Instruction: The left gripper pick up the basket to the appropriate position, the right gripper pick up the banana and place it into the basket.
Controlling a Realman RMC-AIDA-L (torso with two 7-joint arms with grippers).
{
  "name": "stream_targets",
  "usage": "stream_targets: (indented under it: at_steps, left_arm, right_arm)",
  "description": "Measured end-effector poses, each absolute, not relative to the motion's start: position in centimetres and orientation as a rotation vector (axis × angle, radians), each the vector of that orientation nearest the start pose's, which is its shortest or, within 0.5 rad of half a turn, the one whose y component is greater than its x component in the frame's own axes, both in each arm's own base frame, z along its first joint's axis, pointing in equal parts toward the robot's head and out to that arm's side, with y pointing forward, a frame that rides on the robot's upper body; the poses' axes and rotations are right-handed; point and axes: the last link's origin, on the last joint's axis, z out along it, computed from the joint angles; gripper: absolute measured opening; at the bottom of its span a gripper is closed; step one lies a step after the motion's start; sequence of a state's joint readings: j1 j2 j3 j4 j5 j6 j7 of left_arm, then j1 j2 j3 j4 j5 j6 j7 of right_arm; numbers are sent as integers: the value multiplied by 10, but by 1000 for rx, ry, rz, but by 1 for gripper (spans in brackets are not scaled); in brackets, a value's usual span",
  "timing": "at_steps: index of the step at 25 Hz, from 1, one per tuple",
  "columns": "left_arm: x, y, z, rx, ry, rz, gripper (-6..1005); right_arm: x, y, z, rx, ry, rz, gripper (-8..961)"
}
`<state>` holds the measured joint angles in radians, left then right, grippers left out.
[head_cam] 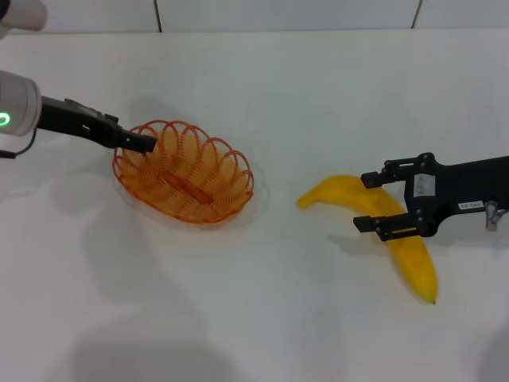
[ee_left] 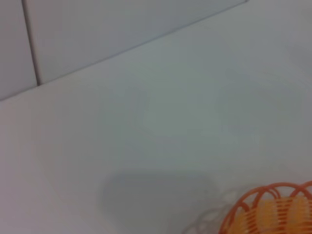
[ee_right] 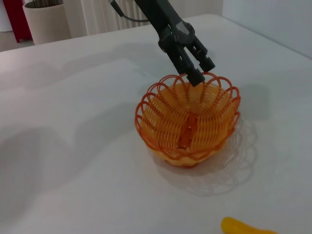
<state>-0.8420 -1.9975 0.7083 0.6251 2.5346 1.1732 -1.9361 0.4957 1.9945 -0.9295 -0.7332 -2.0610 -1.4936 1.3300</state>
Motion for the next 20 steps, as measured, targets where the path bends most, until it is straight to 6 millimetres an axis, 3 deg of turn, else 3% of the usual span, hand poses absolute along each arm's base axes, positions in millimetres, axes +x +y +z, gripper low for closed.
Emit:
stream_targets:
  at_steps: [12,20]
  left_arm:
    - [-254,431,6,-2503,-893,49,863]
    - [-253,429,1,-2516,-874,38,774]
  right_arm:
    - [284,329,9,-2881,391,284,756]
    - [284,329,9,-2884,402,285,756]
